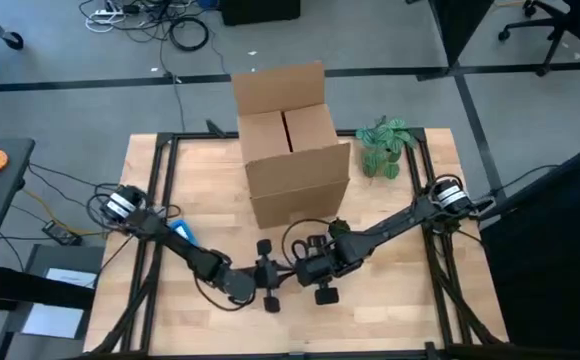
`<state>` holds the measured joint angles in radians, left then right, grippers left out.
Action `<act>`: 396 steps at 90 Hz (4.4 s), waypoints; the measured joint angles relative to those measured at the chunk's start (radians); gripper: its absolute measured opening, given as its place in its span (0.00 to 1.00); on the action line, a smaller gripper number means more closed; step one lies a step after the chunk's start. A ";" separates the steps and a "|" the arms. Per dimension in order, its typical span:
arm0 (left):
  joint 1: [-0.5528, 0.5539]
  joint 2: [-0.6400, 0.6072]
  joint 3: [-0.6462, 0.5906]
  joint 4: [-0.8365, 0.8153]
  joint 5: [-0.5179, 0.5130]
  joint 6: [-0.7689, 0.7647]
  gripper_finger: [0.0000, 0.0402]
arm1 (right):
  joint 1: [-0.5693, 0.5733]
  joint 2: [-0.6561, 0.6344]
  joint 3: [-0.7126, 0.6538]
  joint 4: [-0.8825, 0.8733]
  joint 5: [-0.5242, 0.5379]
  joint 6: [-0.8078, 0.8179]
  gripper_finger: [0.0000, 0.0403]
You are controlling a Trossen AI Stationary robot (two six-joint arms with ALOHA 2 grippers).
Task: Wrap mug
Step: Wrap the yellow mug with the transparent bubble wrap
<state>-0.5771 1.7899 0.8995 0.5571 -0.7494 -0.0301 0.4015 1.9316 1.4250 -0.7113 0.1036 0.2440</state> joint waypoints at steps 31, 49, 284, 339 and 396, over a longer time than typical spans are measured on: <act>0.019 0.018 0.000 -0.006 0.003 0.092 0.00 | 0.012 0.000 0.000 0.025 -0.025 -0.019 0.00; 0.133 0.017 0.000 -0.002 0.073 0.125 0.00 | 0.028 0.000 0.000 0.035 -0.048 -0.029 0.00; -0.112 0.167 0.073 0.259 0.022 0.091 0.00 | 0.048 0.006 -0.005 -0.002 0.073 0.071 0.00; -0.004 0.230 0.148 0.213 0.012 0.026 0.00 | 0.068 -0.152 0.007 -0.105 0.205 0.079 0.00; 0.045 0.229 0.148 0.218 -0.007 0.084 0.00 | 0.076 -0.023 -0.032 -0.011 0.139 0.116 0.00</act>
<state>-0.5322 2.0193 1.0477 0.7750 -0.7560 0.0543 0.4770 1.9085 1.3928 -0.7227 0.2424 0.3601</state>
